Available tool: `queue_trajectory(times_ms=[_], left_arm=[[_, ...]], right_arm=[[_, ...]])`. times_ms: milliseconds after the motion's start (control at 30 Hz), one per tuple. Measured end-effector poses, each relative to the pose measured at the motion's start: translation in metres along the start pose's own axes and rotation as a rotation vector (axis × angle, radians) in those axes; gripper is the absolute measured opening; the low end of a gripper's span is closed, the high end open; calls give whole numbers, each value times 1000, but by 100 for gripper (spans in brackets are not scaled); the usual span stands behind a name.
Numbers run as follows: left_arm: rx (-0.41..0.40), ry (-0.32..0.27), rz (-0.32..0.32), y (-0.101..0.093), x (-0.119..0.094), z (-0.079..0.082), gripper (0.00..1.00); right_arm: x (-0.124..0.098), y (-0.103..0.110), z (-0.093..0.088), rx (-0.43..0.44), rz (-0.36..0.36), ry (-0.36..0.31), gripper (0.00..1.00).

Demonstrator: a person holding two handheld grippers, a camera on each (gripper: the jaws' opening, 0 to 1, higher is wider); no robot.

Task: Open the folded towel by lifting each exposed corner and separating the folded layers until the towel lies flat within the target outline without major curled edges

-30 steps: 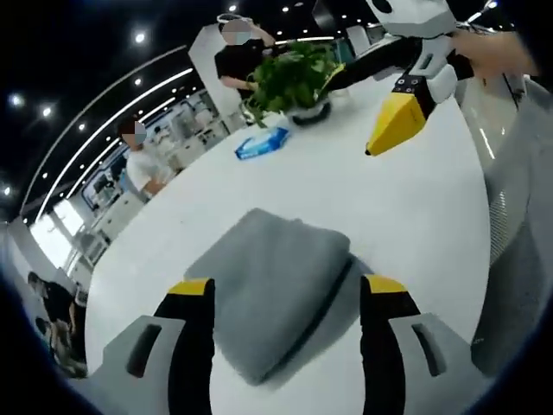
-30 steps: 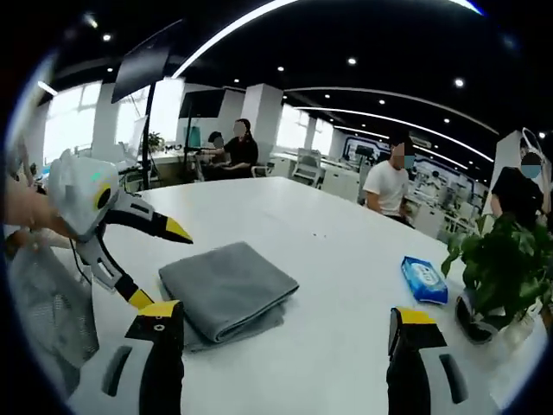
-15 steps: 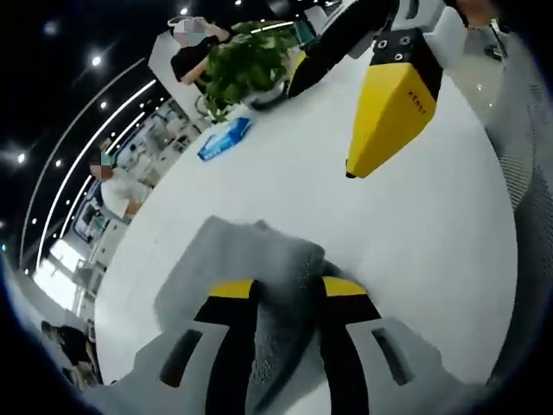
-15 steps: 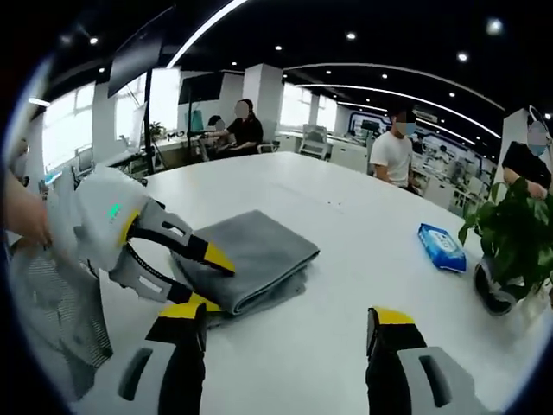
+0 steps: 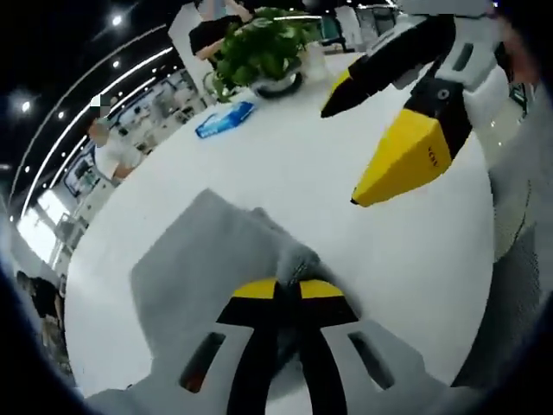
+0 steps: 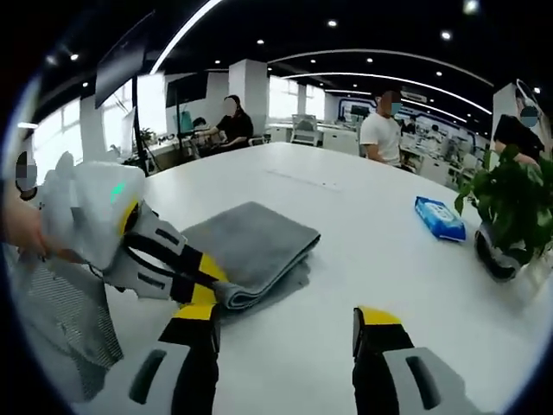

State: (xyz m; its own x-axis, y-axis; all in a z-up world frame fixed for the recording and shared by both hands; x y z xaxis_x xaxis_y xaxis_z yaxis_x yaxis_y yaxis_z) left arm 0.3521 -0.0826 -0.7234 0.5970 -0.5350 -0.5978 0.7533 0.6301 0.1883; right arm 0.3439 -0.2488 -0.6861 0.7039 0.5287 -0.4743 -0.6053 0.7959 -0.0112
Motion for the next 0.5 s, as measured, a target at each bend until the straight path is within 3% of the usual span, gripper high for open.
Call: queue_trajectory(times_ms=[100, 167, 300, 333, 367, 400, 500], left_arm=[[-84, -14, -30, -6, -5, 6, 5], [-160, -46, -50, -10, -10, 10, 5], [-399, -139, -79, -14, -26, 18, 5], [-453, -167, -88, -14, -30, 19, 5], [-472, -178, -91, -14, -33, 20, 5], [-455, -187, -81, -13, -36, 21, 5], [-395, -206, -64, -17, -43, 26, 5]], right_arm=[[-4, 1, -2, 56, 12, -5, 56], [-7, 3, -2, 170, 26, -34, 54], [-17, 1, 0, 468, 12, -109, 49], [-19, 2, -1, 604, 28, -117, 48], [-20, 1, -2, 701, 43, -125, 46], [-20, 0, -3, 851, 57, -147, 45], [-19, 2, -11, 1063, 111, -144, 44]])
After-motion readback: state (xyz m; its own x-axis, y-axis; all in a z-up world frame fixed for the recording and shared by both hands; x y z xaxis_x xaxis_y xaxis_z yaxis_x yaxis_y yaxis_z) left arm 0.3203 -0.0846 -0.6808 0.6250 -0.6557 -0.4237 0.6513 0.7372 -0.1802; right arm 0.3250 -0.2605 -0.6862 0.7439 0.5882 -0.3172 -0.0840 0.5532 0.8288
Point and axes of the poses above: the point that each gripper's makers call its tool centre point, and the gripper's own axes: x roughly forward along the fingers, y roughly to its left, z roughly out of its top, the point moved 10 cm from there along -x, roughly backward along the fingers, and after that the axes turned 6 degrees about -y, right-handed, at the moved point
